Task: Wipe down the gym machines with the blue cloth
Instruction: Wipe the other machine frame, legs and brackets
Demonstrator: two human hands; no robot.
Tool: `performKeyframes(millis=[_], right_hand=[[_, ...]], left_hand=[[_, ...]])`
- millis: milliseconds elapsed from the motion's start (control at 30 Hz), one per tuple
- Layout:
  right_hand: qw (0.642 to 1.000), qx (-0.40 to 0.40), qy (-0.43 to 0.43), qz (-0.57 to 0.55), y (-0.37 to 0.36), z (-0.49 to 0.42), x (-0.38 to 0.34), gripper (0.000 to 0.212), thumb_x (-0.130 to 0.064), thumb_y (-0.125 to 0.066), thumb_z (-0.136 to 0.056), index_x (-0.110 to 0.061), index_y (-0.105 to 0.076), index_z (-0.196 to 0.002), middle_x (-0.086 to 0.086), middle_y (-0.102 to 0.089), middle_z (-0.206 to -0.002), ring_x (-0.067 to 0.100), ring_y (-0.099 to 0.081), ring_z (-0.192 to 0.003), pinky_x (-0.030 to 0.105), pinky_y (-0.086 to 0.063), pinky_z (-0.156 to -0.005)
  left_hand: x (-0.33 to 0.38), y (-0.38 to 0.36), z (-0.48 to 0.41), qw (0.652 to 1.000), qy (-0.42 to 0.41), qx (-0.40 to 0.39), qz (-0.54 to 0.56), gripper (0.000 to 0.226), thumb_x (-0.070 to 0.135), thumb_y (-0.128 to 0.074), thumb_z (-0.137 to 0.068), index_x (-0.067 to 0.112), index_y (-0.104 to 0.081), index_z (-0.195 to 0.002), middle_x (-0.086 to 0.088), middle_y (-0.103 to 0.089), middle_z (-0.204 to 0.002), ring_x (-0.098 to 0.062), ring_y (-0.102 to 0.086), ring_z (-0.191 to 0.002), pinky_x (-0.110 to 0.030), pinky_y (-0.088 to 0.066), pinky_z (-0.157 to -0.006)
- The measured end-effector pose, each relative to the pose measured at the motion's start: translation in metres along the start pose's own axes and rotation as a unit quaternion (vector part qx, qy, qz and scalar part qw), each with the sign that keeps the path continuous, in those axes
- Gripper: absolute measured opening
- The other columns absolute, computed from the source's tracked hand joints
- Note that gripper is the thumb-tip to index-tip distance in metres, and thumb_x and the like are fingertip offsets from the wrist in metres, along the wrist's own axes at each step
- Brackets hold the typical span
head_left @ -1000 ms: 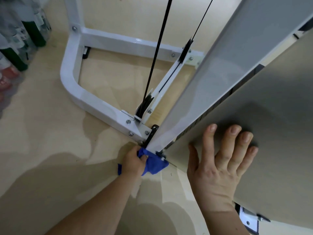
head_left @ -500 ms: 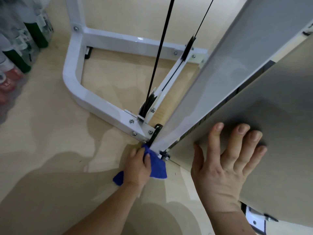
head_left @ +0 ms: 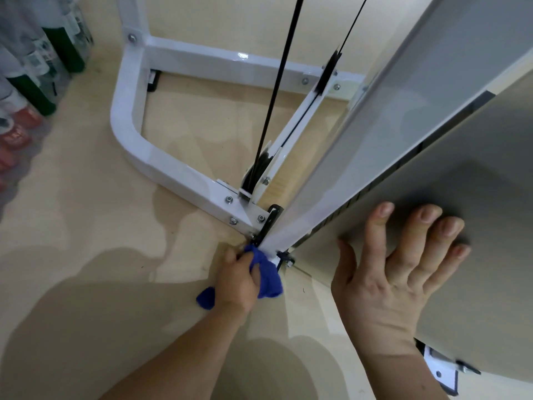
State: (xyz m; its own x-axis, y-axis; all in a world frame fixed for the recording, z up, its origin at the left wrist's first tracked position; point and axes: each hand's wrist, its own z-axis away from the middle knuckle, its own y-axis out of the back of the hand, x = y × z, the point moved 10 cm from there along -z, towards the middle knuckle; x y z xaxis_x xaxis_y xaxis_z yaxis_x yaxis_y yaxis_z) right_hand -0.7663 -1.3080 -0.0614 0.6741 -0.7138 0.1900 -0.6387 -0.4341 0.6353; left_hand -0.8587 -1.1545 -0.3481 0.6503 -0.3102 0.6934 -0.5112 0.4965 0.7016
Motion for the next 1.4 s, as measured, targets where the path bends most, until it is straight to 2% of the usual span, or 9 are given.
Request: performKeyframes(millis=[133,300,533,700,867,1000,1200,1300,1400], right_hand=[[1.0,-0.007,-0.006,-0.01,0.0,0.0,-0.001,0.083,-0.026,-0.066,-0.097,-0.014,-0.018,-0.163,0.006,0.015,-0.171,0.03,0.013,-0.158,0.057,0.0,-0.127],[1.0,-0.016,0.004,-0.003,0.0,0.0,0.0,0.088,-0.034,-0.069,-0.095,-0.017,-0.017,-0.164,0.006,0.015,-0.171,0.03,0.012,-0.158,0.055,0.0,-0.127],[1.0,-0.011,-0.013,-0.002,-0.001,0.0,-0.002,0.09,-0.029,-0.071,-0.093,-0.015,-0.017,-0.164,0.01,0.012,-0.172,0.031,0.011,-0.158,0.056,0.0,-0.127],[1.0,-0.022,-0.003,-0.003,-0.001,0.001,0.001,0.089,-0.033,-0.071,-0.094,-0.017,-0.017,-0.164,0.016,-0.006,-0.163,0.03,0.01,-0.159,0.055,-0.001,-0.127],[0.999,-0.028,-0.016,-0.015,-0.002,-0.002,-0.003,0.088,-0.033,-0.072,-0.093,-0.013,-0.021,-0.161,0.012,0.009,-0.171,0.032,0.011,-0.158,0.057,0.0,-0.127],[0.999,-0.028,-0.023,-0.029,0.001,-0.002,-0.005,0.085,-0.033,-0.072,-0.091,-0.012,-0.025,-0.159,0.006,0.015,-0.171,0.032,0.01,-0.158,0.058,0.0,-0.126],[0.998,-0.038,-0.022,-0.05,0.002,-0.006,-0.006,0.087,-0.031,-0.069,-0.088,-0.012,-0.025,-0.16,0.006,0.015,-0.172,0.031,0.011,-0.158,0.058,0.003,-0.126],[0.997,-0.024,-0.036,-0.07,0.004,-0.007,-0.008,0.085,-0.029,-0.069,-0.087,-0.01,-0.027,-0.159,0.006,0.013,-0.172,0.032,0.01,-0.158,0.059,0.003,-0.125],[0.997,-0.037,-0.022,-0.065,0.004,-0.007,-0.005,0.09,-0.024,-0.071,-0.084,-0.012,-0.025,-0.16,0.005,0.012,-0.172,0.03,0.01,-0.159,0.058,0.002,-0.126]], left_hand=[[0.019,-0.021,0.01,0.999,-0.028,-0.045,-0.012,0.026,0.027,-0.06,-0.098,0.007,-0.068,-0.113,-0.008,-0.056,-0.124,-0.024,-0.06,-0.106,-0.034,-0.048,-0.096],[-0.026,0.025,-0.016,0.995,0.082,0.048,0.001,0.023,0.012,-0.062,-0.093,0.003,-0.07,-0.113,-0.016,-0.054,-0.114,-0.035,-0.059,-0.093,-0.036,-0.045,-0.089],[0.014,-0.006,-0.001,0.999,-0.019,-0.026,-0.025,0.018,0.016,-0.062,-0.093,0.008,-0.073,-0.105,-0.011,-0.058,-0.112,-0.028,-0.058,-0.098,-0.029,-0.043,-0.087],[-0.037,0.021,-0.021,0.991,0.128,0.043,0.023,0.02,0.0,-0.062,-0.087,0.003,-0.069,-0.105,-0.016,-0.05,-0.11,-0.031,-0.053,-0.086,-0.033,-0.042,-0.086],[0.014,-0.006,0.003,0.999,0.006,-0.042,-0.017,0.011,0.008,-0.062,-0.094,0.006,-0.07,-0.101,-0.01,-0.059,-0.104,-0.027,-0.056,-0.089,-0.031,-0.042,-0.08],[0.016,0.003,0.005,0.996,0.064,-0.053,0.014,0.01,0.006,-0.054,-0.098,0.008,-0.059,-0.09,-0.003,-0.056,-0.084,-0.023,-0.054,-0.082,-0.026,-0.041,-0.072],[0.079,0.113,0.034,0.96,0.002,0.209,0.187,0.018,0.005,-0.057,-0.099,-0.001,-0.056,-0.116,-0.006,-0.045,-0.114,-0.001,-0.044,-0.084,-0.011,-0.037,-0.076],[0.147,0.133,0.046,0.938,-0.106,0.236,0.231,0.024,0.0,-0.06,-0.095,0.0,-0.055,-0.118,-0.007,-0.044,-0.12,0.018,-0.044,-0.106,0.002,-0.035,-0.085],[0.138,0.11,0.039,0.955,-0.09,0.171,0.223,0.019,-0.002,-0.059,-0.092,0.008,-0.052,-0.106,-0.005,-0.046,-0.114,0.018,-0.046,-0.101,-0.001,-0.039,-0.083]])
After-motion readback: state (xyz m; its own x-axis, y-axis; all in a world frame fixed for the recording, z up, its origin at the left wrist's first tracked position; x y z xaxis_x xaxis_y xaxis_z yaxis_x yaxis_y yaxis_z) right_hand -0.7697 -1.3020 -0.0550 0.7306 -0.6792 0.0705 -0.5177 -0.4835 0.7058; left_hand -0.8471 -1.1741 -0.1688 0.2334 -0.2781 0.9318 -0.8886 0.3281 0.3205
